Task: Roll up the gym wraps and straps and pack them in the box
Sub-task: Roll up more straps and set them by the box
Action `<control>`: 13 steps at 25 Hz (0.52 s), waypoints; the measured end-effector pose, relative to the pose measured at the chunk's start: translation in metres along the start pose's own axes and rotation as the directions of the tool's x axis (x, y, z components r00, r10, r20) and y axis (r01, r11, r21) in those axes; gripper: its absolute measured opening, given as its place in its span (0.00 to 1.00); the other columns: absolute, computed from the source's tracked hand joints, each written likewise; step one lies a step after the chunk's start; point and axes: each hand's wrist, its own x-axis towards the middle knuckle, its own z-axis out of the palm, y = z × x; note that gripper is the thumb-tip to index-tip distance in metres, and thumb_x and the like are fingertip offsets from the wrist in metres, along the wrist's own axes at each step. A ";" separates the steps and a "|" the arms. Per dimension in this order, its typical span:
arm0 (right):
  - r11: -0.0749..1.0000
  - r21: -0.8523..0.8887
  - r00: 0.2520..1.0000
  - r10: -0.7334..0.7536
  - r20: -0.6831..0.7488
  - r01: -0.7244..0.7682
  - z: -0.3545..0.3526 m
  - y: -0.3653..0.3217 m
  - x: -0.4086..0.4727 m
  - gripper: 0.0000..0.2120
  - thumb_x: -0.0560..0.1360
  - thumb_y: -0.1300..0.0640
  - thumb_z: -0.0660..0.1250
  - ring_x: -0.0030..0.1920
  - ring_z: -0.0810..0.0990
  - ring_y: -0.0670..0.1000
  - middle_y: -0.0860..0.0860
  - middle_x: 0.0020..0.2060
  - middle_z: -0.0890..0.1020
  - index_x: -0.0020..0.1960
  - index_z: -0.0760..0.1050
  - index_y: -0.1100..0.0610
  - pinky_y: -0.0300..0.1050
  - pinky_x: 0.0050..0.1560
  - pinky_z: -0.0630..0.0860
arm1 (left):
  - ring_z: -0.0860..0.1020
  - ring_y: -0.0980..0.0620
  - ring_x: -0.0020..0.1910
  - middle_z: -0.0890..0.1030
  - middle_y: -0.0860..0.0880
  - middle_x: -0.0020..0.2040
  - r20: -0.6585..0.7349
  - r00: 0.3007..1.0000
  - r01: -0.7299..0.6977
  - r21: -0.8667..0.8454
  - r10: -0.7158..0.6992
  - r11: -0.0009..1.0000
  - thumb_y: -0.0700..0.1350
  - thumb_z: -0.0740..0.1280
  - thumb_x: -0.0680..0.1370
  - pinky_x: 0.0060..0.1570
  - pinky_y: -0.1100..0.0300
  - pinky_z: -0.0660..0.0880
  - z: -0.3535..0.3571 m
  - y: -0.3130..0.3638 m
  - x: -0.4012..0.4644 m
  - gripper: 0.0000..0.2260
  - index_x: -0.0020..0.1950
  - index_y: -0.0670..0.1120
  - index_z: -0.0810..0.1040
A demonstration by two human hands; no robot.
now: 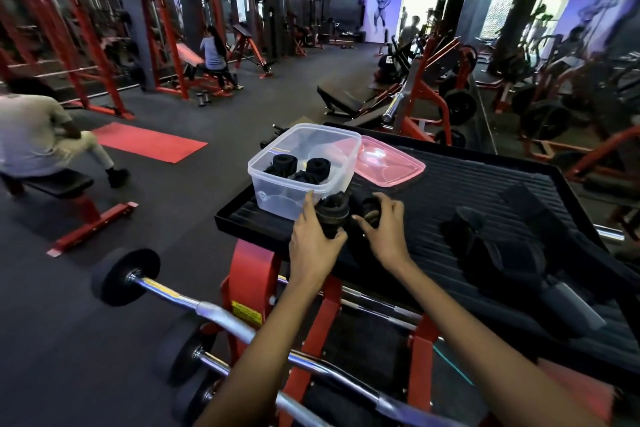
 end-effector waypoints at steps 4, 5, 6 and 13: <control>0.971 0.155 0.955 0.138 0.261 -0.183 0.000 -0.001 -0.012 0.31 0.72 0.64 0.66 0.69 0.68 0.54 0.57 0.70 0.65 0.73 0.61 0.58 0.51 0.72 0.63 | 0.75 0.47 0.62 0.77 0.46 0.62 0.149 0.989 0.029 -0.076 -0.018 0.997 0.44 0.70 0.69 0.59 0.61 0.70 -0.015 -0.017 0.021 0.28 0.67 0.46 0.67; 0.973 0.150 0.954 0.130 0.271 -0.175 -0.001 0.000 -0.012 0.33 0.70 0.62 0.66 0.68 0.69 0.54 0.57 0.70 0.67 0.74 0.61 0.57 0.54 0.71 0.64 | 0.75 0.47 0.60 0.77 0.46 0.60 0.180 0.984 0.025 -0.074 -0.011 0.997 0.42 0.70 0.69 0.57 0.62 0.69 -0.019 -0.019 0.025 0.24 0.65 0.46 0.69; 0.977 0.137 0.959 0.123 0.254 -0.161 -0.001 -0.001 -0.011 0.35 0.68 0.60 0.65 0.64 0.72 0.53 0.58 0.69 0.70 0.74 0.61 0.57 0.56 0.70 0.66 | 0.76 0.48 0.59 0.78 0.47 0.59 0.203 0.979 0.022 -0.072 -0.007 0.997 0.41 0.69 0.69 0.55 0.63 0.68 -0.022 -0.020 0.029 0.22 0.62 0.45 0.71; 0.988 -0.076 0.980 -0.120 0.162 0.134 0.014 -0.010 -0.015 0.27 0.76 0.68 0.60 0.75 0.59 0.53 0.57 0.74 0.62 0.74 0.59 0.61 0.32 0.70 0.50 | 0.76 0.51 0.59 0.79 0.49 0.59 0.251 0.968 0.029 -0.091 -0.006 0.995 0.43 0.75 0.68 0.56 0.64 0.69 -0.028 -0.028 0.027 0.30 0.67 0.47 0.67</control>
